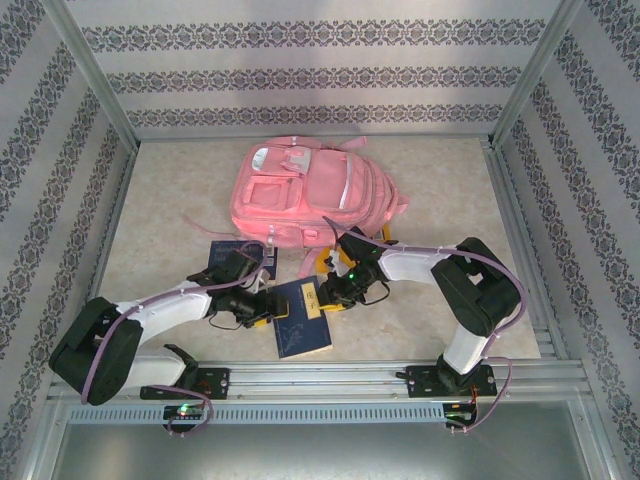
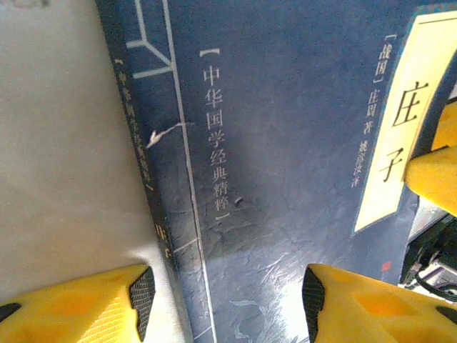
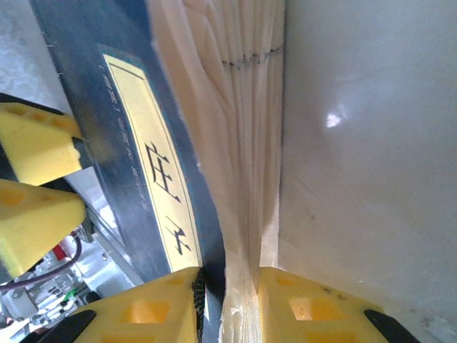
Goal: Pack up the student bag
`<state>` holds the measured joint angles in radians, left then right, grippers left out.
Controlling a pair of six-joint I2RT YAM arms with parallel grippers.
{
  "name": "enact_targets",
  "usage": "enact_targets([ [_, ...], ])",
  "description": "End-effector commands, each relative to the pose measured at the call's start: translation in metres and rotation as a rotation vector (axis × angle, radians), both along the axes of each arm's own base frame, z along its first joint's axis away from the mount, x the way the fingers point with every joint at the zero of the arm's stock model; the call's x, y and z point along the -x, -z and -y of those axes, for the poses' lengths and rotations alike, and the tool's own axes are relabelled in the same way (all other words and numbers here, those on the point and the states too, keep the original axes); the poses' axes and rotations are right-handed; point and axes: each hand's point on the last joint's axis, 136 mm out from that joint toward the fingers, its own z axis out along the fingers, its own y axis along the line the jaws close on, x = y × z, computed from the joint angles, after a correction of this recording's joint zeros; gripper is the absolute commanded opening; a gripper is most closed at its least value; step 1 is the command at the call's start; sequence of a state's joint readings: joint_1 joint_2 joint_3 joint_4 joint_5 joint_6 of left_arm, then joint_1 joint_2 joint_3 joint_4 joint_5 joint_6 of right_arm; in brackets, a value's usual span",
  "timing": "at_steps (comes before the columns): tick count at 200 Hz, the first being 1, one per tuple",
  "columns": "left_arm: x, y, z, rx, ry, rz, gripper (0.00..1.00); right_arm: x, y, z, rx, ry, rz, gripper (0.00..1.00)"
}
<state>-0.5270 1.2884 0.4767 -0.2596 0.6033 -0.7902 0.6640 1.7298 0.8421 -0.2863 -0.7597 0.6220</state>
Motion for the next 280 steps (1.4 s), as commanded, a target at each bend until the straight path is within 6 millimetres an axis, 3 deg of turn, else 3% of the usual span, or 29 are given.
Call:
enact_targets([
  [1,-0.011,0.004,0.006,0.016,-0.001,0.024,0.59,0.006,-0.025,-0.016,-0.106,-0.047,0.001,0.29],
  [34,-0.015,0.001,0.01,0.036,0.003,0.032,0.59,0.007,-0.033,-0.027,-0.158,-0.064,0.001,0.29],
  [55,-0.015,-0.001,0.011,0.042,0.004,0.039,0.59,0.007,-0.022,-0.026,-0.126,-0.066,-0.014,0.26],
  [84,-0.014,-0.005,0.01,0.052,-0.001,0.05,0.59,0.008,-0.007,-0.022,-0.085,-0.071,-0.023,0.11],
  [106,-0.009,-0.007,0.004,0.036,-0.001,0.056,0.6,-0.002,-0.013,-0.019,-0.127,-0.022,-0.01,0.0],
  [139,-0.003,-0.011,-0.007,0.053,-0.032,0.073,0.63,-0.025,-0.045,-0.016,-0.299,0.079,0.012,0.0],
  [167,-0.006,-0.018,0.001,0.108,-0.02,0.09,0.64,-0.024,-0.063,-0.02,-0.403,0.069,0.0,0.0],
  [227,-0.023,-0.023,0.019,0.27,-0.079,0.106,0.65,-0.026,-0.069,-0.022,-0.46,0.097,-0.009,0.0],
  [280,-0.02,-0.017,0.015,0.281,-0.101,0.084,0.65,-0.043,-0.073,-0.016,-0.498,0.172,-0.017,0.0],
])
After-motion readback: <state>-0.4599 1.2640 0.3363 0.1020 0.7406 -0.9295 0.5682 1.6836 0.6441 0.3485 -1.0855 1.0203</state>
